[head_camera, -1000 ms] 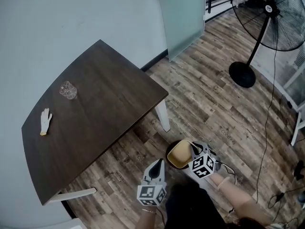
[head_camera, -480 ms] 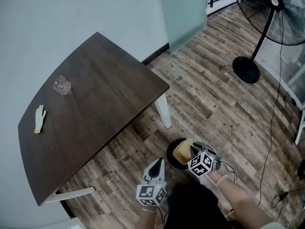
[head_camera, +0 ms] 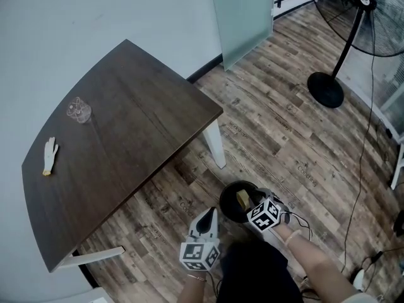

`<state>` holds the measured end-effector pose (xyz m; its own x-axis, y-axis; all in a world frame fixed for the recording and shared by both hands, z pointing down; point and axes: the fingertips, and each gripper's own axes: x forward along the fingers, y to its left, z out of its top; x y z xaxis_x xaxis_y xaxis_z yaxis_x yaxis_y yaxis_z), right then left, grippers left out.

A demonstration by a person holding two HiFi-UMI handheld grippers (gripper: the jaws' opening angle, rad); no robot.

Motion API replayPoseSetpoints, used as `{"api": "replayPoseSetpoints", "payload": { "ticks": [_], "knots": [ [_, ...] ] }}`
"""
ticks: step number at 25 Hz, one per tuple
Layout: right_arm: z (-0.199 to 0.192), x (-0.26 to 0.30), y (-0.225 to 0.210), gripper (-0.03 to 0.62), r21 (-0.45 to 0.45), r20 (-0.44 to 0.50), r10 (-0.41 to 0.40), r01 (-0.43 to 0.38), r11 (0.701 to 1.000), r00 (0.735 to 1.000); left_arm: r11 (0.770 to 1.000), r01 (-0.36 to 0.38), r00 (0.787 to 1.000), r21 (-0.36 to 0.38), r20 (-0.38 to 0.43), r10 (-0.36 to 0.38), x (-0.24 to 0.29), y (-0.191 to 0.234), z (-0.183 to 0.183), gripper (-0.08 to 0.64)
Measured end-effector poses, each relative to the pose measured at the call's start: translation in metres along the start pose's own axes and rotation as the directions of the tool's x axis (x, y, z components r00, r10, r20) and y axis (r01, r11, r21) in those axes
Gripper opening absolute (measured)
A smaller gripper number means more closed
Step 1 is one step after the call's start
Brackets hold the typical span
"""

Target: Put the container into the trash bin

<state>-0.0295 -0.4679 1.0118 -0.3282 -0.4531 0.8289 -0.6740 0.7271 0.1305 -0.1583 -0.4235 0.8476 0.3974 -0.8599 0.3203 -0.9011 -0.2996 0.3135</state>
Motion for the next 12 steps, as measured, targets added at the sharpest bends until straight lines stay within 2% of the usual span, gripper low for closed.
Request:
{"api": "replayPoseSetpoints", "payload": {
  "ticks": [8,12],
  "knots": [
    [0.022,-0.057,0.008,0.124,0.039,0.015,0.014,-0.014,0.999,1.000,1.000,0.015,1.000,-0.003,-0.009,-0.015,-0.027,-0.028,0.040,0.018],
    [0.041,-0.095,0.012,0.119,0.029,0.037,0.011,-0.012,0.999,0.999,1.000,0.024,1.000,-0.002,-0.007,-0.024,-0.046,-0.045,0.070,0.018]
  ]
}}
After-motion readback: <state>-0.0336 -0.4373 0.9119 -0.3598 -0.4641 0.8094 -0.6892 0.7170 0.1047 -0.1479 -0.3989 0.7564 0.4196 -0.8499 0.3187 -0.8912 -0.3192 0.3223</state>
